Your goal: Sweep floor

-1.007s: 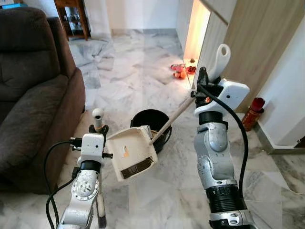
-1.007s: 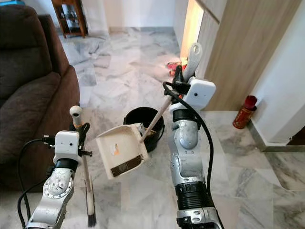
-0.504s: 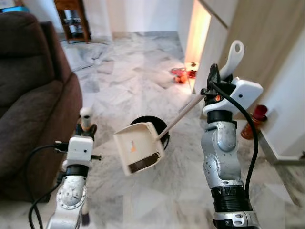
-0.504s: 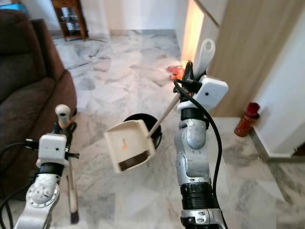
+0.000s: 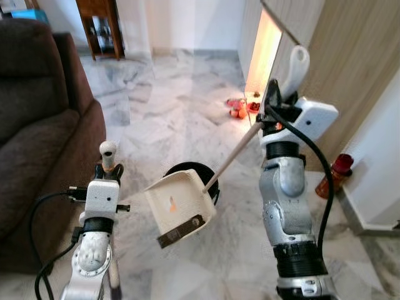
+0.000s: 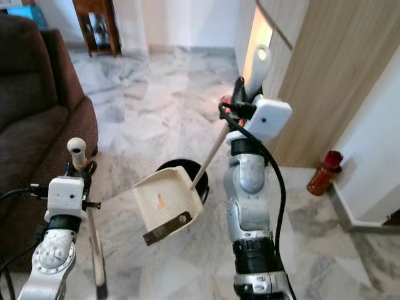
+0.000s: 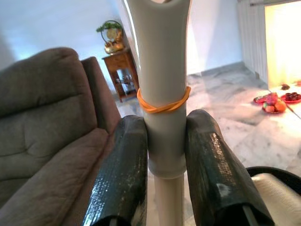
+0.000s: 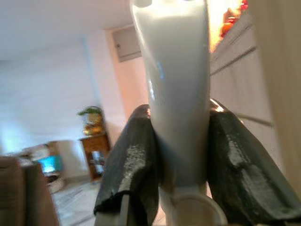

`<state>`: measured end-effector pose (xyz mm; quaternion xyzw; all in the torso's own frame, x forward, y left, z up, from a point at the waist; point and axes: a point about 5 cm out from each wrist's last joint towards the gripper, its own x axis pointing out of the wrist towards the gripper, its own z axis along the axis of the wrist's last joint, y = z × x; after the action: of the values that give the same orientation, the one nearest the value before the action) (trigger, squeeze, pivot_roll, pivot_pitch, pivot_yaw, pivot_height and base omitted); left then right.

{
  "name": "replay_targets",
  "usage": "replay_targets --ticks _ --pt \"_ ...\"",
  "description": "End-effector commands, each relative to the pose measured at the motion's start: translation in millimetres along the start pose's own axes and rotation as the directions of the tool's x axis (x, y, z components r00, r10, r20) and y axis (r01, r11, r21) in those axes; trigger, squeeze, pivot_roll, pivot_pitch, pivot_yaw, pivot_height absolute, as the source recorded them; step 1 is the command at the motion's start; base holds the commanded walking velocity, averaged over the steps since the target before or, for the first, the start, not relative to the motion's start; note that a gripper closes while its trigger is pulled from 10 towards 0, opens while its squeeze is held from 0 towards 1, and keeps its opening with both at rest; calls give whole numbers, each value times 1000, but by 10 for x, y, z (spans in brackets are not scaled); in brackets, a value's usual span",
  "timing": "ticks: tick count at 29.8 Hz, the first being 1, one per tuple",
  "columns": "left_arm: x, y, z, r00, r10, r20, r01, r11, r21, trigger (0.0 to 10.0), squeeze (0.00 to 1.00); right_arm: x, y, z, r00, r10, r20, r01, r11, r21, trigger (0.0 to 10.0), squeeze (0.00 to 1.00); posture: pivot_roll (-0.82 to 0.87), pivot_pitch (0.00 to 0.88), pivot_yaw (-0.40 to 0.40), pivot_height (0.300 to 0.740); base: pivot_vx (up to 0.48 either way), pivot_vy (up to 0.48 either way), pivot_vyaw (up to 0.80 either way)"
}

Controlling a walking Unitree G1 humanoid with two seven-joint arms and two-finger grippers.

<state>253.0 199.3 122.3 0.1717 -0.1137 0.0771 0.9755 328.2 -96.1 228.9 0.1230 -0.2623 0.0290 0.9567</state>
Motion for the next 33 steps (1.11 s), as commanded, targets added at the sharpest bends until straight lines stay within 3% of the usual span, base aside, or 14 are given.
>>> replay_targets --ticks 1,11,30,33 --pt "47 -17 107 999 -4 53 3 1000 11 10000 0 63 -6 177 997 -13 73 9 999 50 10000 0 164 0 1 740 319 0 0" --pt "36 -32 113 999 -5 49 5 1000 7 10000 0 80 -21 101 999 -43 -2 43 990 135 10000 0 170 0 -2 740 316 0 0" --pt "27 -25 117 999 -1 48 0 1000 9 10000 0 83 65 179 999 20 29 -25 987 160 10000 0 173 0 -1 740 317 0 0" --pt "29 -24 117 999 -1 48 0 1000 10 10000 0 83 75 187 999 26 33 -31 987 161 10000 0 173 0 -1 740 321 0 694"
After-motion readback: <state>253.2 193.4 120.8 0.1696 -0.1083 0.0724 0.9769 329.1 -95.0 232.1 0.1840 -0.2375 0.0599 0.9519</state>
